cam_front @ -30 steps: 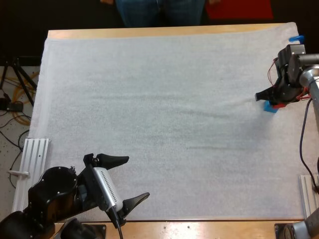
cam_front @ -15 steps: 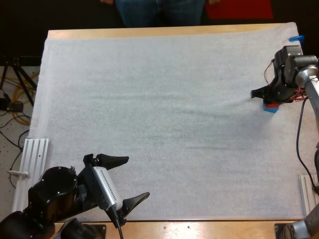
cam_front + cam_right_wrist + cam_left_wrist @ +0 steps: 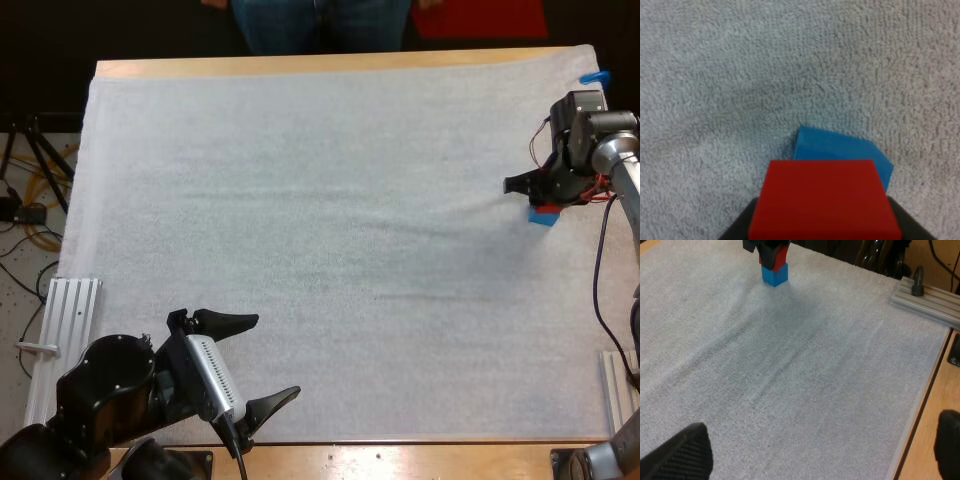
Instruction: Stack red cube on blue cube
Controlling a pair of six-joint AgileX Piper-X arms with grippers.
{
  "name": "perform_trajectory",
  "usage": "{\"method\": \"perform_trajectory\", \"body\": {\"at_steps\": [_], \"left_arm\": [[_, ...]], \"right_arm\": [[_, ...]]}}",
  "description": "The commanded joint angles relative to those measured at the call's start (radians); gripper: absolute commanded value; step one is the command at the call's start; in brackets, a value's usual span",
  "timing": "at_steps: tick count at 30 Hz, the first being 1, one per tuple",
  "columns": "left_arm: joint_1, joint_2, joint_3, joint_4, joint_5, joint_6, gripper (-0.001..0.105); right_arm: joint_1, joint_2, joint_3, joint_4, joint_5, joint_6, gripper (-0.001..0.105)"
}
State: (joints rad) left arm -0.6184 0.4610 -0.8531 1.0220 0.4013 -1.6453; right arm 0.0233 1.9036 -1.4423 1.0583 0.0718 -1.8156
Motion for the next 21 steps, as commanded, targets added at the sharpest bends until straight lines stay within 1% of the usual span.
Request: {"method": "perform_trajectory", "body": {"at_steps": [1,5,7,10,12,15,21], "left_arm": [[-0.003,-0.002,-0.006,-0.002,-0.008,-0.009,0.087],[-0.003,-0.002,-0.006,-0.002,-0.008,-0.009,0.087],[-0.003,-0.002,-0.006,-0.002,-0.008,-0.009,0.087],[-0.003,-0.002,-0.006,-0.002,-0.008,-0.009,0.087],[-0.003,-0.002,-0.006,-0.002,-0.008,-0.009,0.087],[-0.003,-0.002,-0.006,-0.002,-0.008,-0.009,0.087],[-0.003,-0.002,-0.006,-0.002,-0.008,-0.009,0.087]], "right_arm": [[0.0,-0.004,-0.009,-0.014,0.02,0.01,0.015],[0.0,-0.004,-0.009,-0.013,0.066,0.019,0.015],[0.0,-0.004,-0.009,-0.013,0.066,0.018,0.018],[0.0,-0.004,-0.009,-0.013,0.036,0.018,0.035],[0.0,-0.004,-0.009,-0.013,0.027,0.018,0.051],[0.0,-0.004,-0.009,-0.025,0.013,0.018,0.063],[0.0,-0.007,-0.009,-0.03,-0.04,0.018,0.063]]}}
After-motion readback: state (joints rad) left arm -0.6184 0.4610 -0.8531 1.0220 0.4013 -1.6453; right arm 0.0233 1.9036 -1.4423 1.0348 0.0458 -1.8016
